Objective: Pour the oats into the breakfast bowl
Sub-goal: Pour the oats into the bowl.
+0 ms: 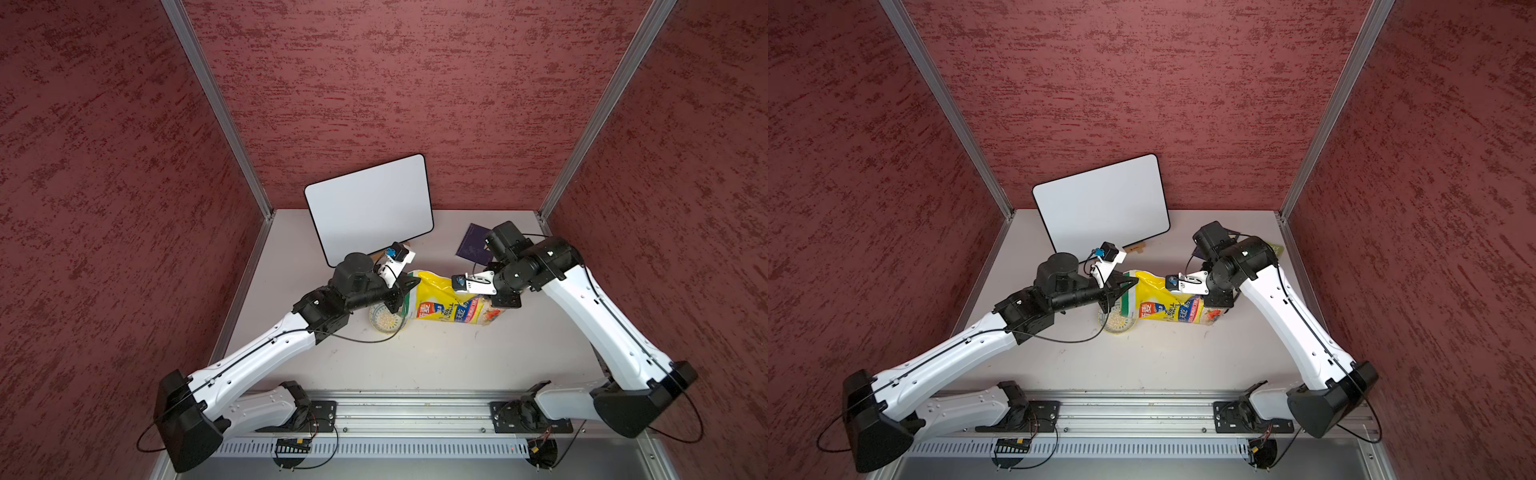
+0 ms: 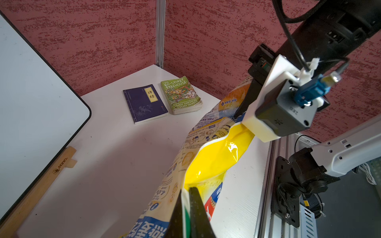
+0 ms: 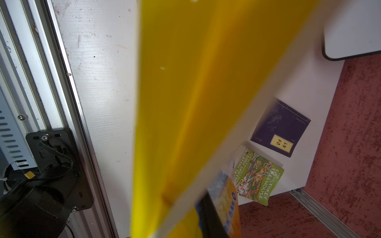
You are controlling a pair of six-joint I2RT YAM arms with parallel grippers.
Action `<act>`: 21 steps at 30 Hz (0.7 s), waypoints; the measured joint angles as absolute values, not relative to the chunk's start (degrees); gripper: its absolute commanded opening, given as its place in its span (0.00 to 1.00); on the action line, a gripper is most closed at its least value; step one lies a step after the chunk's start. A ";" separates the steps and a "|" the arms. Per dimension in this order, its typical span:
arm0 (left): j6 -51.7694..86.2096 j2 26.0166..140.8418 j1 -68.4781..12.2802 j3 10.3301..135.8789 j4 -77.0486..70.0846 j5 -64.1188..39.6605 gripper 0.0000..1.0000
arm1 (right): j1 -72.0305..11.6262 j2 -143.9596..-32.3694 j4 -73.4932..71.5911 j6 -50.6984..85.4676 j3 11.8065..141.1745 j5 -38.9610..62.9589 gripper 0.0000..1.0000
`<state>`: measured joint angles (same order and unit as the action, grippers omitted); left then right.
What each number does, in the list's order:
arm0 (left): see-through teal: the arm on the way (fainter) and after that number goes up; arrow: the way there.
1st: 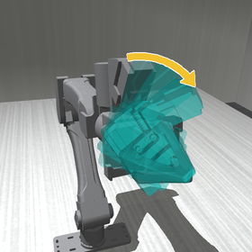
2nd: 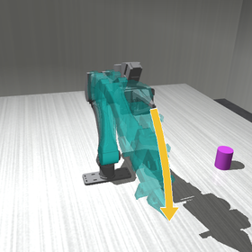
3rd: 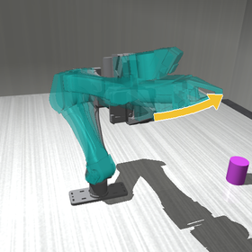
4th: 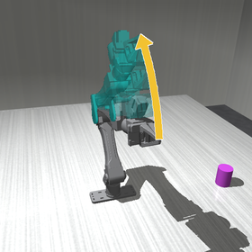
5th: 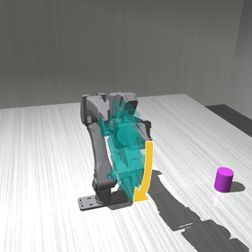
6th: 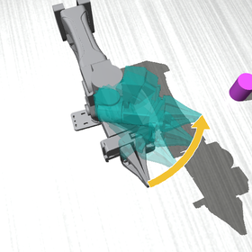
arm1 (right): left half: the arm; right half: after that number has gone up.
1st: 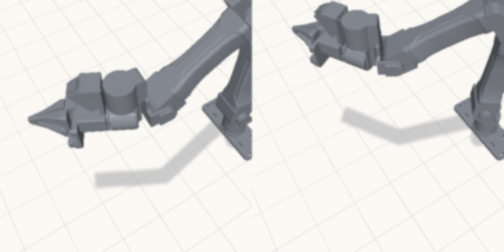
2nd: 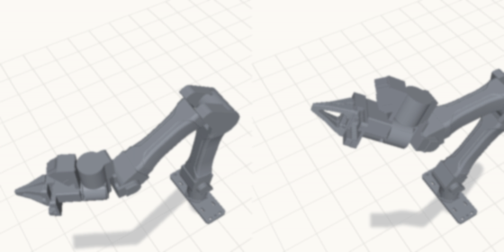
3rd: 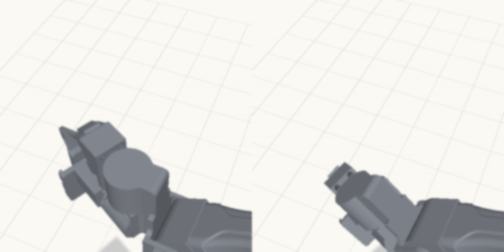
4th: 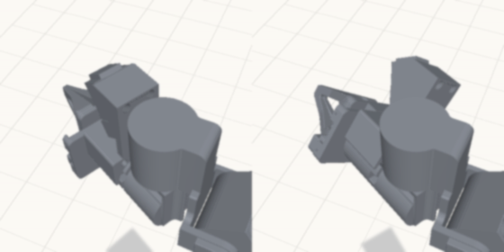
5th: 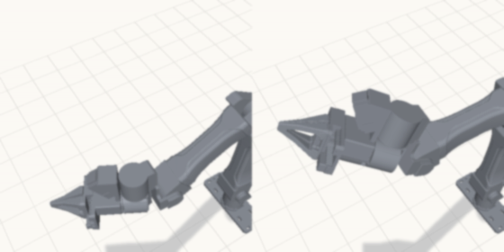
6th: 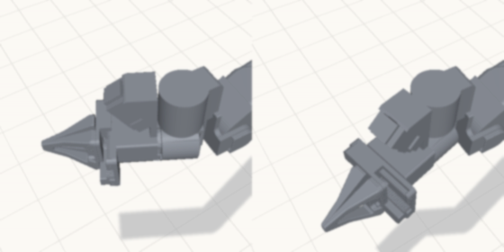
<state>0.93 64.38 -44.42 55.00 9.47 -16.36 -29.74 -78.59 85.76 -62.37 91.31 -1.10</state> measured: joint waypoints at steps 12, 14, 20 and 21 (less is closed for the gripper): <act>3.03 64.10 -44.25 51.00 5.56 -14.20 0.00 | -35.46 -84.42 91.55 -61.28 102.24 -6.74 0.00; 3.57 63.57 -44.12 49.80 4.80 -13.58 0.00 | -36.56 -85.60 92.44 -61.12 103.90 -7.42 0.00; 5.41 61.87 -43.07 46.48 2.55 -12.40 0.00 | -40.07 -89.69 93.97 -60.58 107.33 -9.85 0.00; 5.61 61.65 -42.96 46.02 2.31 -12.21 0.00 | -40.49 -90.19 94.15 -60.45 107.70 -10.13 0.00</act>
